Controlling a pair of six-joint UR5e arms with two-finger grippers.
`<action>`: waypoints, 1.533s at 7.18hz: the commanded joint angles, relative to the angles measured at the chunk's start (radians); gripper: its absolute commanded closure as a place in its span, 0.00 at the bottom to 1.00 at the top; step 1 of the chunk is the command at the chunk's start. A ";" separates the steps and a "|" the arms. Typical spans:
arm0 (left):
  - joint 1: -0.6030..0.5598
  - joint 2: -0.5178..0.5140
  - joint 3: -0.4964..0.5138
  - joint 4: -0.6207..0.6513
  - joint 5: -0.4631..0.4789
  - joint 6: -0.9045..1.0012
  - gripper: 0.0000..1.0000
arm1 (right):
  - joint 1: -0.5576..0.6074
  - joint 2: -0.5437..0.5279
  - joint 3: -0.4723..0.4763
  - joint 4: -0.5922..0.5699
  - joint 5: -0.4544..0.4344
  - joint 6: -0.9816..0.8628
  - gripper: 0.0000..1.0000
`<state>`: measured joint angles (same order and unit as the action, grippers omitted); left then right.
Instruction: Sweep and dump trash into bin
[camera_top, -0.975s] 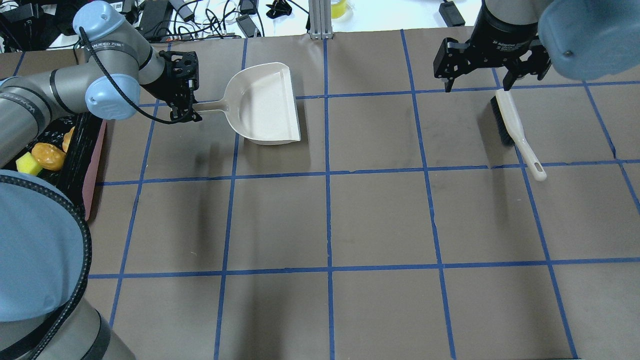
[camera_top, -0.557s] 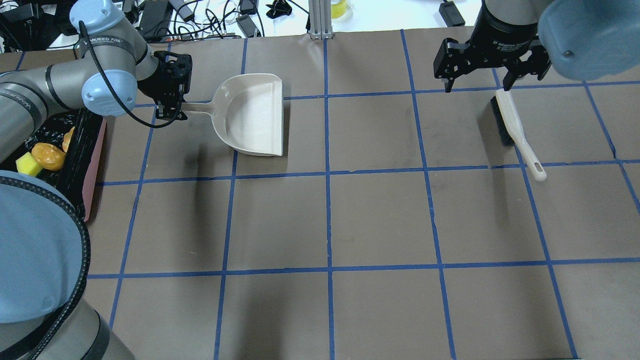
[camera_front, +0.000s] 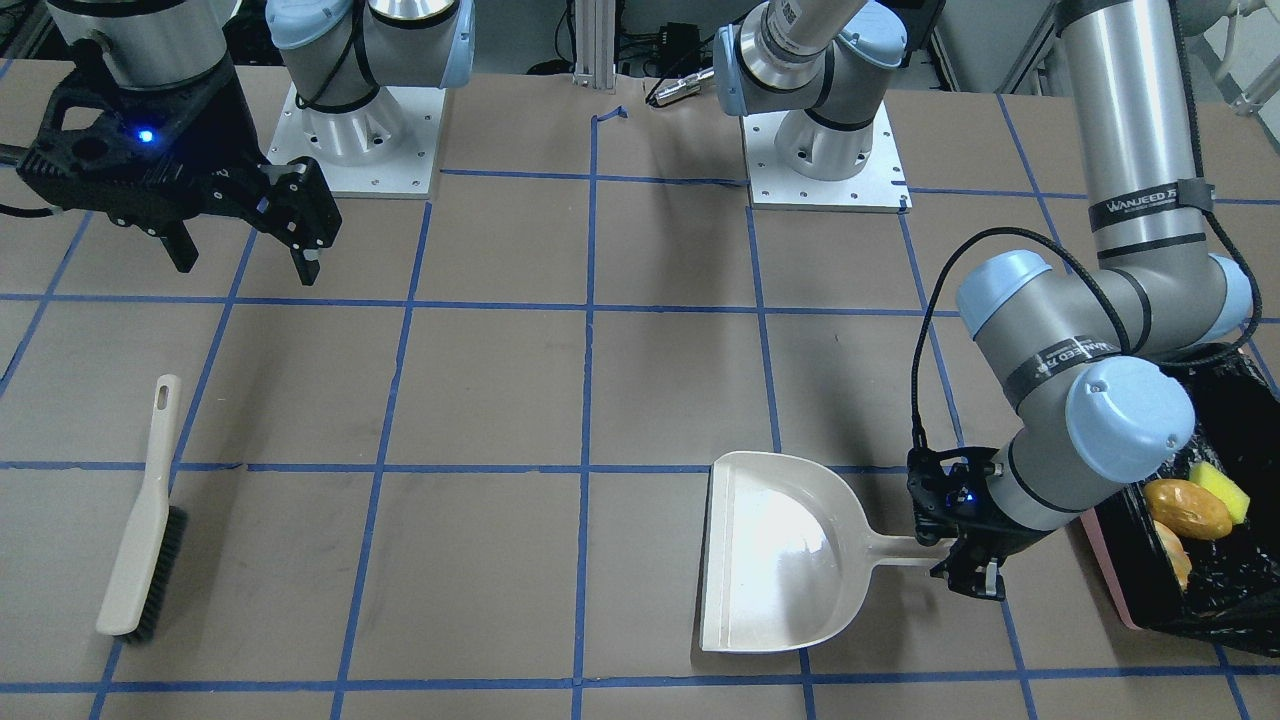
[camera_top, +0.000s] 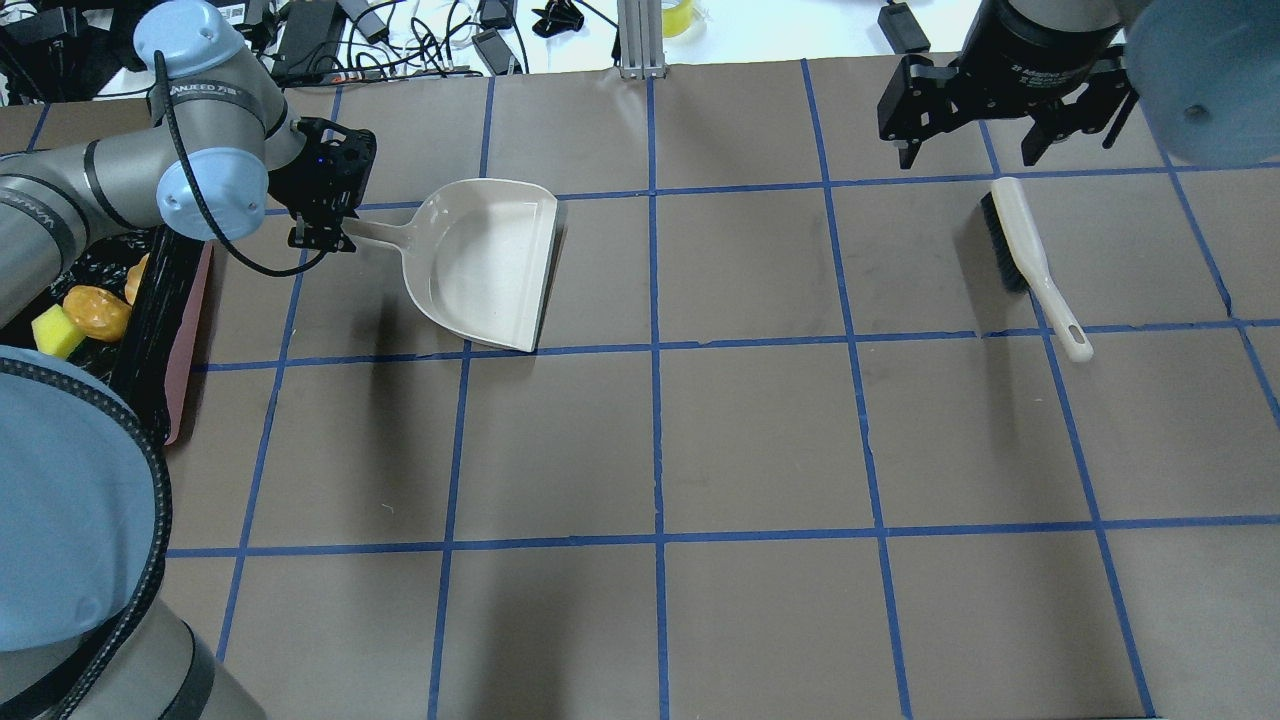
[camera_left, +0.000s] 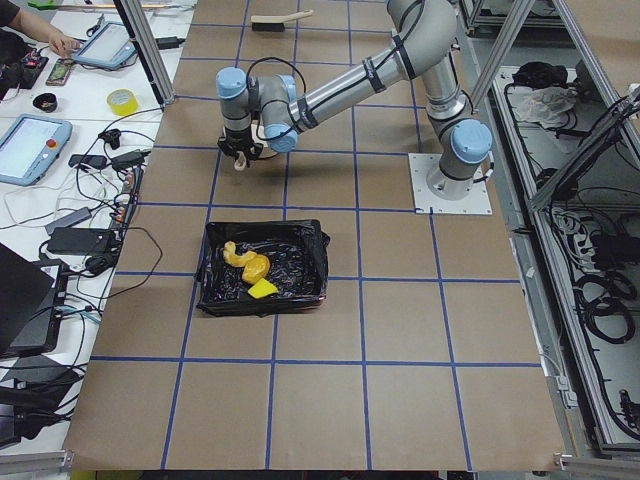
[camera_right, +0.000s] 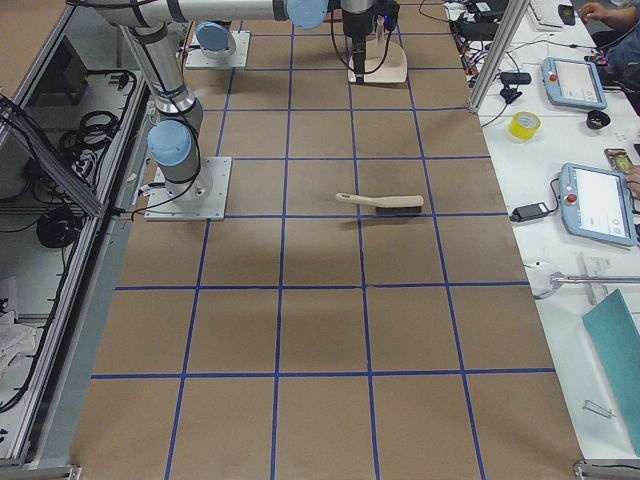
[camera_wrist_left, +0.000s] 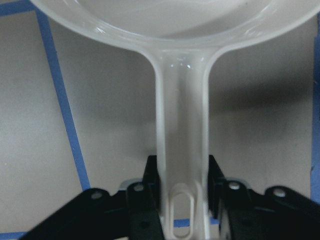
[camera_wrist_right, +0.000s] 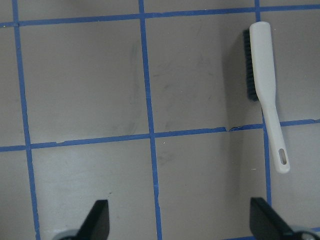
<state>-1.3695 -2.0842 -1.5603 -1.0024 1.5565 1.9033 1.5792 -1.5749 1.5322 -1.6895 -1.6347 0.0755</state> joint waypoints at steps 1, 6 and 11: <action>0.004 -0.016 0.000 0.005 0.000 0.003 0.63 | 0.004 -0.011 0.002 0.001 0.021 0.018 0.00; 0.003 -0.007 -0.001 0.004 0.000 -0.012 0.00 | 0.004 -0.007 0.005 0.016 0.069 0.021 0.00; -0.013 0.048 0.002 -0.066 -0.174 -0.199 0.00 | 0.004 -0.011 0.006 0.017 0.069 0.012 0.00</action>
<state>-1.3776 -2.0515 -1.5601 -1.0289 1.4442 1.7635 1.5831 -1.5859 1.5380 -1.6727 -1.5662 0.0891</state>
